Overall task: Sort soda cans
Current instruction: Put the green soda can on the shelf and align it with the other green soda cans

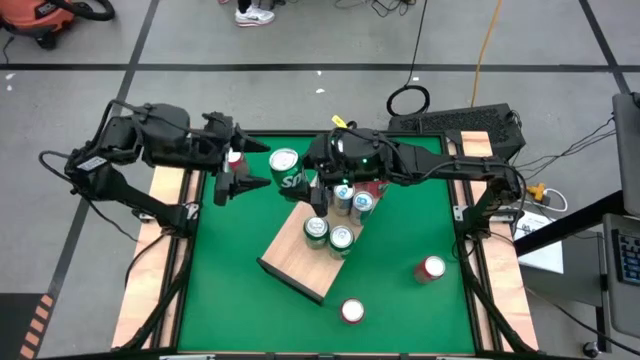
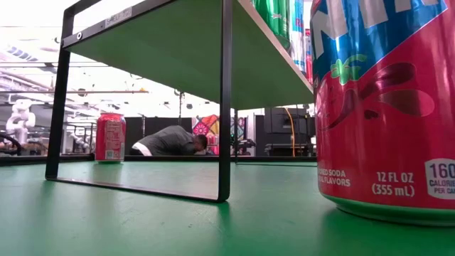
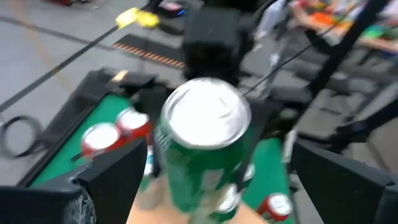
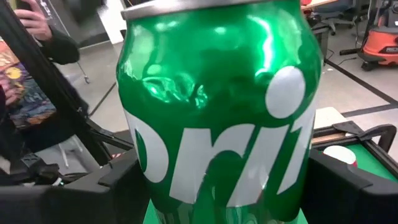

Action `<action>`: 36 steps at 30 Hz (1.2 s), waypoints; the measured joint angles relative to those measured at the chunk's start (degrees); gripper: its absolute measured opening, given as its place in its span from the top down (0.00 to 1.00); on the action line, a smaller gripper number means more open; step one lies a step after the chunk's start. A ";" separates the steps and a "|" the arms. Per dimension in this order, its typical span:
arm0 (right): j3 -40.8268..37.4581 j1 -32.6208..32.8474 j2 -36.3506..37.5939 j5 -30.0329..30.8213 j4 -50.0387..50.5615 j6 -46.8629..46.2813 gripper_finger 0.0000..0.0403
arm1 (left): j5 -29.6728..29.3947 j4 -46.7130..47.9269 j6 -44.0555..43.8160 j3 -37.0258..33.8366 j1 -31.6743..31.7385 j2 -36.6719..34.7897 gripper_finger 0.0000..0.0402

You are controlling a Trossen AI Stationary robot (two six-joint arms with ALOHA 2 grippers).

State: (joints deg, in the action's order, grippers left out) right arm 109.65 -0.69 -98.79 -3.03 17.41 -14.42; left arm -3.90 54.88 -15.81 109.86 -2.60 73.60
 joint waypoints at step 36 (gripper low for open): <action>0.00 -0.07 0.02 0.02 -6.07 0.31 0.24 | 6.39 -3.40 4.70 -0.02 3.70 4.72 0.01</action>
State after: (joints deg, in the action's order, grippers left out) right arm 109.65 -0.75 -98.76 -3.01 11.33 -14.11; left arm 2.48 51.48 -11.11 109.84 1.10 78.32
